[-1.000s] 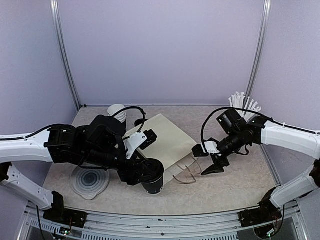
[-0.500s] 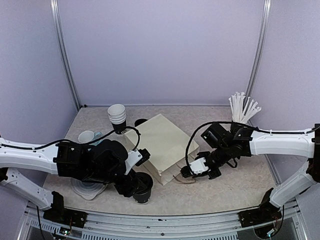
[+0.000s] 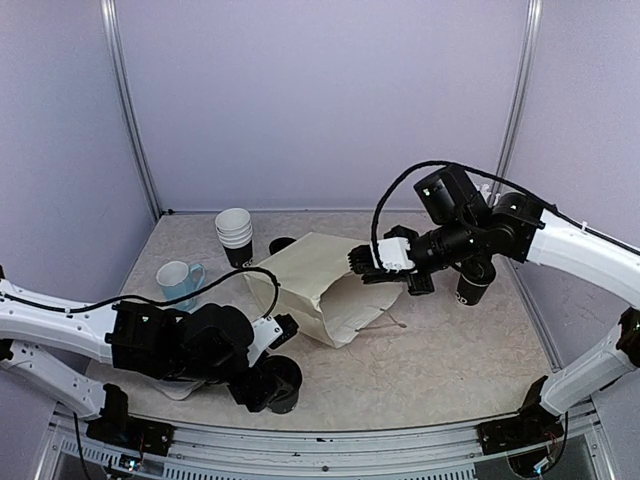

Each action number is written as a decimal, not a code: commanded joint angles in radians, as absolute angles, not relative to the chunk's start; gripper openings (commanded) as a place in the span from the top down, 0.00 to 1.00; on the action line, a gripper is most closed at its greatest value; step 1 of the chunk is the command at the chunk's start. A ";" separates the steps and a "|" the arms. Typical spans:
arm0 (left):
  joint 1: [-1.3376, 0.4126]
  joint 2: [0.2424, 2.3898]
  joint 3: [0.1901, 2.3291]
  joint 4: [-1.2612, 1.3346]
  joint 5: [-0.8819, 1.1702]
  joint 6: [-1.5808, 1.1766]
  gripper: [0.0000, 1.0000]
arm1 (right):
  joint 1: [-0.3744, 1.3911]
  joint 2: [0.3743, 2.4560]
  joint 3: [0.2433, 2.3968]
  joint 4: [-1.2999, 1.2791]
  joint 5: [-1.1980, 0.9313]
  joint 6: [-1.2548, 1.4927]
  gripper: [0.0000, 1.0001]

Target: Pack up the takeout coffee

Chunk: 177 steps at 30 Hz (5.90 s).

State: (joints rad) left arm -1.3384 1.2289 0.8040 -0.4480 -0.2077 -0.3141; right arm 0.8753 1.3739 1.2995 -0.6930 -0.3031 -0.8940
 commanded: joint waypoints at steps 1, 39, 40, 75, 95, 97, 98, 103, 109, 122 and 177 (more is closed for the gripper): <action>-1.357 1.194 0.799 -0.434 -0.264 -0.329 0.05 | 0.885 1.400 1.407 -0.736 -0.311 -0.814 1.00; -1.210 1.465 1.209 -0.267 -0.278 -0.135 0.07 | 0.839 1.356 1.686 -0.803 -0.225 -0.740 0.98; -1.204 1.470 1.201 -0.252 -0.270 -0.135 0.07 | 0.839 1.368 1.692 -0.800 -0.228 -0.734 0.98; -1.115 1.254 1.036 -0.301 -0.440 -0.296 0.02 | 0.720 1.633 1.842 -0.826 -0.288 -0.622 0.44; -1.356 1.382 1.272 -1.047 -0.181 -0.383 0.08 | 0.690 1.587 1.774 -0.899 -0.395 -0.695 0.34; -1.345 1.435 1.296 -1.059 -0.162 -0.361 0.08 | 0.690 1.585 1.776 -0.922 -0.395 -0.697 0.34; -1.335 1.449 1.302 -1.061 -0.152 -0.352 0.08 | 0.689 1.581 1.773 -0.927 -0.393 -0.696 0.34; -1.281 1.526 1.314 -1.061 -0.108 -0.327 0.11 | 0.684 1.548 1.724 -0.906 -0.387 -0.691 0.34; -1.245 1.550 1.316 -1.042 -0.059 -0.299 0.16 | 0.677 1.524 1.684 -0.886 -0.377 -0.694 0.34; -1.283 1.607 1.363 -1.067 -0.064 -0.278 0.17 | 0.665 1.531 1.671 -0.870 -0.384 -0.703 0.34; -1.283 1.676 1.341 -1.087 -0.090 -0.243 0.28 | 0.663 1.543 1.695 -0.902 -0.415 -0.709 0.34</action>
State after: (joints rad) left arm -1.2743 1.6375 1.3457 -1.0695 -0.0818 -0.2592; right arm 0.6716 1.5517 1.6653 -0.8783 -0.3878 -0.6991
